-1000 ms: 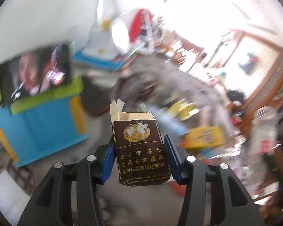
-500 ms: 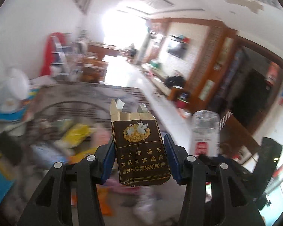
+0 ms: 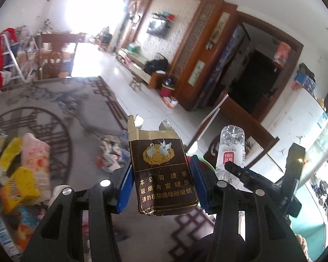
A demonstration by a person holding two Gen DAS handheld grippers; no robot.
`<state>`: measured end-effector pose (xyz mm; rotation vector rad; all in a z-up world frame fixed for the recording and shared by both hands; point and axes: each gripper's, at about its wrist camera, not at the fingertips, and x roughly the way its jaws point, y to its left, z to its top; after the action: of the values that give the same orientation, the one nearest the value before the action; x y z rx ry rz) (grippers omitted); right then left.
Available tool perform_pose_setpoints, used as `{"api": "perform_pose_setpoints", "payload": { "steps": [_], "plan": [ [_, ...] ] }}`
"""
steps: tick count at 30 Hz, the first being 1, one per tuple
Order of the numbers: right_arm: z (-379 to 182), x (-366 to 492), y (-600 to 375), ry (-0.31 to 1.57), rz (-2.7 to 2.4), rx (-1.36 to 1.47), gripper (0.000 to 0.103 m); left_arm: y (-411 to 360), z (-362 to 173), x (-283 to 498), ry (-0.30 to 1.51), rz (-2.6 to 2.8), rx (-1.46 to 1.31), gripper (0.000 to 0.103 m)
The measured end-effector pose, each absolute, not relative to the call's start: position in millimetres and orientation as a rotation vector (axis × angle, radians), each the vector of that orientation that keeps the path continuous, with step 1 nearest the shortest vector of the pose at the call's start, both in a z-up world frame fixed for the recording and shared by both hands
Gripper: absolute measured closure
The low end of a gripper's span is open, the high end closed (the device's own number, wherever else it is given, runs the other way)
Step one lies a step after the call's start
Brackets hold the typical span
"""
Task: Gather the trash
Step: 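Carry the bottle and pack to the red bucket, release bottle with right tool, then open the left tool over the red bucket to drop the cigarette pack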
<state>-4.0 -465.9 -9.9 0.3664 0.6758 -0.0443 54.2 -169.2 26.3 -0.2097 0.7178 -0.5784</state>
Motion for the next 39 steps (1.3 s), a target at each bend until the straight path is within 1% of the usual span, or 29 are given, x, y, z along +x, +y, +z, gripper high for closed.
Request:
{"api": "perform_pose_setpoints", "payload": {
  "steps": [9,12,14,16,17,25,28,29,30,31,35,39],
  "plan": [
    [-78,27,-514,0.808,-0.119,0.496,0.047,-222,-4,76,0.802,-0.679,-0.174,0.056],
    [-89,37,-519,0.829,-0.128,0.497,0.046,-236,-13,78,0.820,-0.703,-0.154,0.056],
    [-92,39,-520,0.832,-0.142,0.494,0.032,-244,-18,80,0.832,-0.721,-0.144,0.056],
    [-90,35,-522,0.805,-0.159,0.495,0.025,-256,-23,82,0.845,-0.744,-0.130,0.056],
    [-88,31,-524,0.785,-0.174,0.500,0.023,-266,-27,84,0.855,-0.762,-0.117,0.056],
    [-72,-9,-550,0.666,-0.325,0.552,0.021,-348,-44,99,0.899,-0.905,-0.018,0.056],
    [-69,-16,-558,0.650,-0.347,0.569,0.021,-374,-46,100,0.882,-0.925,0.014,0.051],
    [-68,-18,-559,0.644,-0.352,0.569,0.021,-379,-47,101,0.884,-0.927,0.014,0.036],
    [-66,-19,-559,0.638,-0.356,0.566,0.021,-382,-48,103,0.889,-0.927,0.010,0.025],
    [-64,-19,-559,0.634,-0.358,0.563,0.021,-386,-49,105,0.895,-0.923,-0.002,0.018],
    [-57,-20,-558,0.622,-0.358,0.548,0.020,-380,-50,106,0.928,-0.920,-0.052,0.018],
    [-48,-20,-551,0.607,-0.344,0.544,0.020,-353,-40,95,0.894,-0.878,-0.084,0.018]
  ]
}}
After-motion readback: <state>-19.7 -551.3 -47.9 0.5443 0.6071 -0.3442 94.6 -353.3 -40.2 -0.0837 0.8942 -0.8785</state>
